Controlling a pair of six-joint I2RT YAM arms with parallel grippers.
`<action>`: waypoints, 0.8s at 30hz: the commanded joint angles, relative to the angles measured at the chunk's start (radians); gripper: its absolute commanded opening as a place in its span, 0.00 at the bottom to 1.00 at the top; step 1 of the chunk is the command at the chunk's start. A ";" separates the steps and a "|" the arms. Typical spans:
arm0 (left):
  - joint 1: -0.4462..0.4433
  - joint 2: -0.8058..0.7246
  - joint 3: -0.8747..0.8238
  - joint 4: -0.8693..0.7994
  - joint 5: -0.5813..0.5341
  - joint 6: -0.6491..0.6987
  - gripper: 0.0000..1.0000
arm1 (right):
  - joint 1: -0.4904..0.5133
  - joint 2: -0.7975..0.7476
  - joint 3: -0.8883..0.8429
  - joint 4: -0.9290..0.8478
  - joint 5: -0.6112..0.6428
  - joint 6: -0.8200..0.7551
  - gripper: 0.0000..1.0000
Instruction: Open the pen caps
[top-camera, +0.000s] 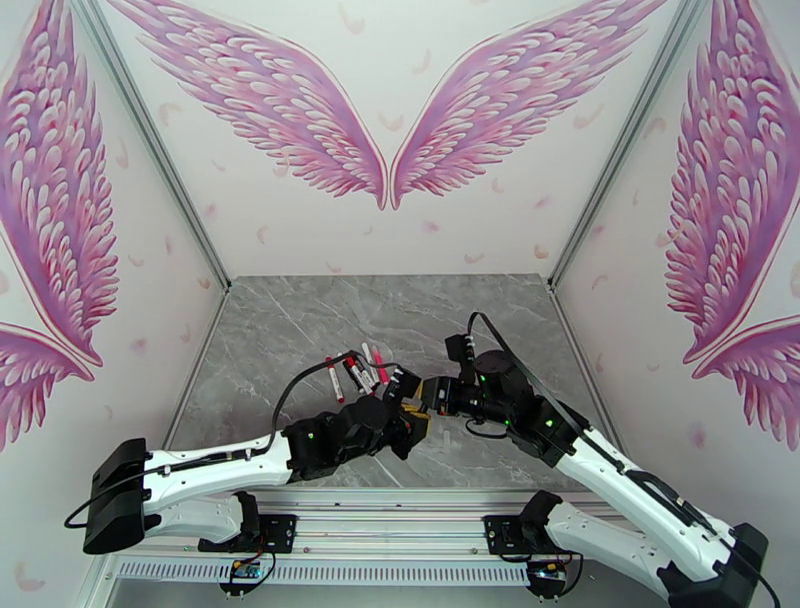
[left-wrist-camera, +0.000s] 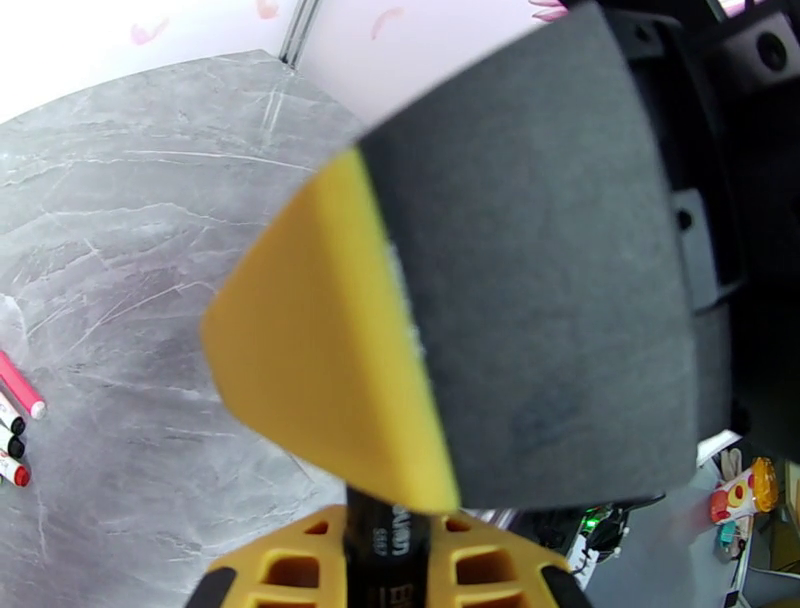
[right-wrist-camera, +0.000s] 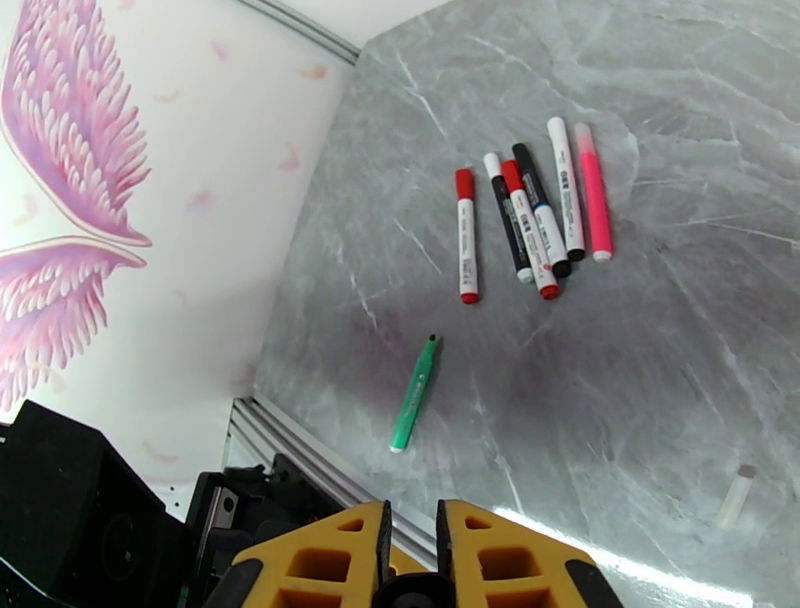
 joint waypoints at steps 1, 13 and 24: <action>-0.037 0.012 0.013 -0.159 0.036 0.039 0.00 | -0.033 0.001 0.058 0.037 0.197 0.018 0.12; -0.062 0.033 0.048 -0.144 0.079 0.022 0.00 | -0.056 0.002 0.039 0.081 0.126 -0.017 0.11; -0.051 -0.056 -0.017 -0.030 0.093 -0.084 0.00 | -0.083 -0.030 -0.033 0.265 -0.126 -0.083 0.11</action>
